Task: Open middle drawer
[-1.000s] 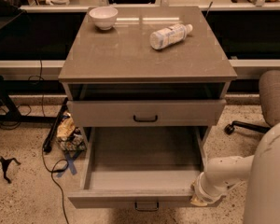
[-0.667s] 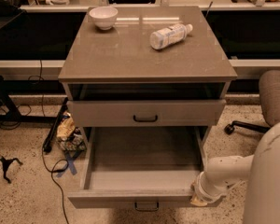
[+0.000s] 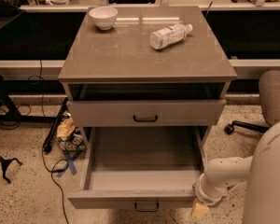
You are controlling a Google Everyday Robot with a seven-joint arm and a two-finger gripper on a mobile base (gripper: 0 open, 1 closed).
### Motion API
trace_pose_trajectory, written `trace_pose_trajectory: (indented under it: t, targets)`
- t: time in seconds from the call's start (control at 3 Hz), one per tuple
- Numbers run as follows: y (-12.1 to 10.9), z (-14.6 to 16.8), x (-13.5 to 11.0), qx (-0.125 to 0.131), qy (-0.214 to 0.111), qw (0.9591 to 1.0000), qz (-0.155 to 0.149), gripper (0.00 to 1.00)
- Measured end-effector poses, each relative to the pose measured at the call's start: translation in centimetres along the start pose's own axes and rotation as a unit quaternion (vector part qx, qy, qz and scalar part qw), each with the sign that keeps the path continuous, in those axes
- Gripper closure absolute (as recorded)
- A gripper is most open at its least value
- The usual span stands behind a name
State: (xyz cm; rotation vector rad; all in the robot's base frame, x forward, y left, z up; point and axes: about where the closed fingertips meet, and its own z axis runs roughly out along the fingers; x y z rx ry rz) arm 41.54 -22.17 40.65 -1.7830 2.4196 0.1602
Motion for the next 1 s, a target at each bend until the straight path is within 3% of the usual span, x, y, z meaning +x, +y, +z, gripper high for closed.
trace_pose_trajectory:
  t: [0.33,0.67,1.0]
  targets:
    - [-0.6,-1.0,-0.5,-0.002,-0.02,0.9997,-0.017,0.0]
    - [-3.4,-5.9,-1.5,0.013,-0.072,0.9968,-0.032,0.0]
    - [-7.3,-12.7,-0.3,0.048,-0.117,0.9909,-0.047,0.0]
